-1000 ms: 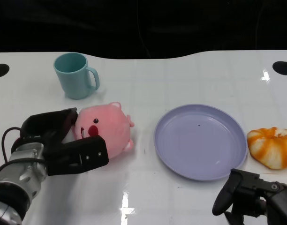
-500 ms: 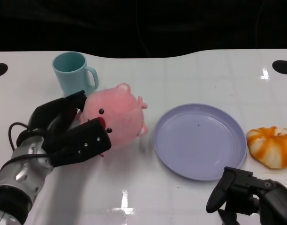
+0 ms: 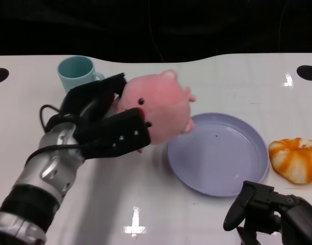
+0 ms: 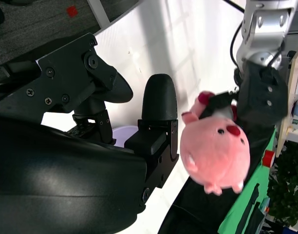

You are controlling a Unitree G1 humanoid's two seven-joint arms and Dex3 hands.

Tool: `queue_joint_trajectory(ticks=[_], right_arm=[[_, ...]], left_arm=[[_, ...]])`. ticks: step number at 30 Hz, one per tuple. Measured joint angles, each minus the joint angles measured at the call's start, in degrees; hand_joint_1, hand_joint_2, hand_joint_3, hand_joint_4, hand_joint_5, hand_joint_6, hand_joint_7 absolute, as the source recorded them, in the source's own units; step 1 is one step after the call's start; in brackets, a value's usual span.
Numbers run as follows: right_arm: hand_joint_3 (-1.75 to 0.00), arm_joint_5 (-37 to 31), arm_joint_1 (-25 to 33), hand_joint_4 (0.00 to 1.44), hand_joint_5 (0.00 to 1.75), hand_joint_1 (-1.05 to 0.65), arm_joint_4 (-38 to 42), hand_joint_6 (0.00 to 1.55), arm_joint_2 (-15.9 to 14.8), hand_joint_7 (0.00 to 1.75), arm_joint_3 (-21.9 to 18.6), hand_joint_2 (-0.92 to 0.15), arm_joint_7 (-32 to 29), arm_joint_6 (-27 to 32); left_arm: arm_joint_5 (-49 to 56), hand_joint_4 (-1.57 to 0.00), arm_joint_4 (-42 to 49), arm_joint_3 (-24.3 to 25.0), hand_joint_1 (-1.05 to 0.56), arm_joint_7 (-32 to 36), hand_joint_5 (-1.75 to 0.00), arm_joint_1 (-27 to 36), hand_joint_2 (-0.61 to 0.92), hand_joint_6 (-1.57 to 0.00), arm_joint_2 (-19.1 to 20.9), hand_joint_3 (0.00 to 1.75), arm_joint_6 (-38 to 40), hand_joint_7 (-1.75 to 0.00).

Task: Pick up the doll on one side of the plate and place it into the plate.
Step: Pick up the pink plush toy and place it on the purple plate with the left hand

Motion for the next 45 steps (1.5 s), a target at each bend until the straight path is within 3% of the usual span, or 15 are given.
queue_joint_trajectory(ticks=[3,9,13,15,17,27,29,32,33,35,37,38,40,42,45], right_arm=[[-1.16,0.0,0.3,0.65,1.71,-0.05,0.0,0.59,0.0,1.46,-0.2,-0.58,0.0,-0.4],[-1.17,-0.1,0.7,0.66,1.71,-0.06,-0.1,0.6,-0.2,1.48,-0.3,-0.57,0.0,-1.4],[-1.18,-0.1,0.9,0.66,1.71,-0.06,-0.3,0.59,-0.3,1.48,-0.3,-0.57,0.0,-1.4],[-1.18,-0.1,1.1,0.65,1.72,-0.05,-0.3,0.59,-0.3,1.49,-0.3,-0.57,0.0,-1.4],[-1.18,-0.1,1.2,0.65,1.72,-0.05,-0.4,0.59,-0.3,1.49,-0.3,-0.57,0.0,-1.4],[-1.18,-0.4,1.5,0.66,1.72,-0.07,-1.2,0.58,-0.3,1.49,-0.1,-0.56,-0.3,-1.5],[-1.18,-0.7,1.6,0.66,1.71,-0.07,-1.3,0.58,-0.3,1.48,0.0,-0.56,-0.5,-1.5],[-1.18,-1.0,1.6,0.66,1.71,-0.08,-1.4,0.59,-0.3,1.48,0.2,-0.56,-0.5,-1.5],[-1.18,-1.0,1.6,0.66,1.71,-0.08,-1.4,0.59,-0.2,1.48,0.2,-0.56,-0.5,-1.5],[-1.17,-1.0,1.7,0.66,1.71,-0.08,-1.6,0.59,-0.2,1.47,0.2,-0.56,-0.6,-1.4],[-1.18,-1.0,1.7,0.66,1.7,-0.07,-1.6,0.59,-0.2,1.47,0.2,-0.56,-0.6,-1.4],[-1.18,-1.0,1.7,0.66,1.7,-0.07,-1.6,0.59,-0.2,1.47,0.2,-0.56,-0.6,-1.5],[-1.19,-1.0,1.7,0.66,1.7,-0.07,-1.6,0.6,-0.2,1.47,0.2,-0.56,-0.6,-1.5],[-1.2,-1.0,1.7,0.66,1.7,-0.07,-1.6,0.6,-0.2,1.47,0.2,-0.55,-0.6,-1.5],[-1.2,-1.0,1.7,0.66,1.71,-0.06,-1.6,0.6,-0.2,1.47,0.2,-0.55,-0.5,-1.5]], left_arm=[[0.3,-0.97,0.0,-1.1,-0.24,-1.2,-1.75,-3.2,0.46,-0.78,-2.8,1.16,1.5,-1.75],[2.4,-0.93,0.5,-4.4,-0.24,-2.8,-1.75,-6.3,0.48,-0.69,-7.6,1.08,4.9,-1.75],[3.0,-0.92,1.3,-5.5,-0.24,-3.7,-1.75,-7.8,0.54,-0.73,-9.8,0.96,7.7,-1.46],[3.0,-0.91,1.9,-5.8,-0.24,-4.0,-1.75,-8.3,0.58,-0.68,-10.9,0.87,8.5,-1.68],[2.9,-0.88,3.0,-6.1,-0.24,-4.1,-1.75,-9.0,0.6,-0.65,-12.4,0.84,8.9,-1.73],[2.4,-0.86,9.4,-7.0,-0.24,-4.6,-1.75,-10.0,0.63,-0.65,-17.4,0.82,9.5,-1.7],[2.3,-0.78,10.8,-7.2,-0.22,-6.8,-1.75,-10.9,0.6,-0.71,-17.5,0.76,9.8,-1.48],[1.9,-0.69,11.9,-7.4,-0.27,-10.2,-1.73,-11.8,0.73,-0.85,-17.5,0.33,10.1,-0.95],[1.7,-0.67,12.1,-7.4,-0.32,-11.1,-1.65,-11.9,0.82,-0.86,-17.5,0.19,10.2,-0.65],[1.5,-0.67,12.6,-7.5,-0.34,-12.8,-1.65,-11.9,0.89,-0.9,-17.5,0.08,10.3,-0.38],[1.2,-0.62,12.8,-7.9,-0.4,-14.5,-1.47,-11.9,0.92,-0.73,-17.4,0.11,10.2,-0.18],[1.1,-0.46,12.7,-8.0,-0.45,-15.4,-1.24,-11.8,0.92,-0.64,-17.3,0.12,10.0,-0.11],[1.1,-0.32,11.8,-8.4,-0.6,-17.6,-0.54,-11.7,0.92,-0.46,-16.9,0.2,10.0,-0.03],[1.3,-0.21,10.5,-9.1,-0.76,-19.2,-0.27,-11.6,0.92,-0.28,-16.3,0.26,10.0,-0.01],[1.6,-0.08,8.6,-9.7,-0.91,-20.1,-0.16,-11.5,0.92,-0.14,-14.9,0.32,9.3,0.0]])
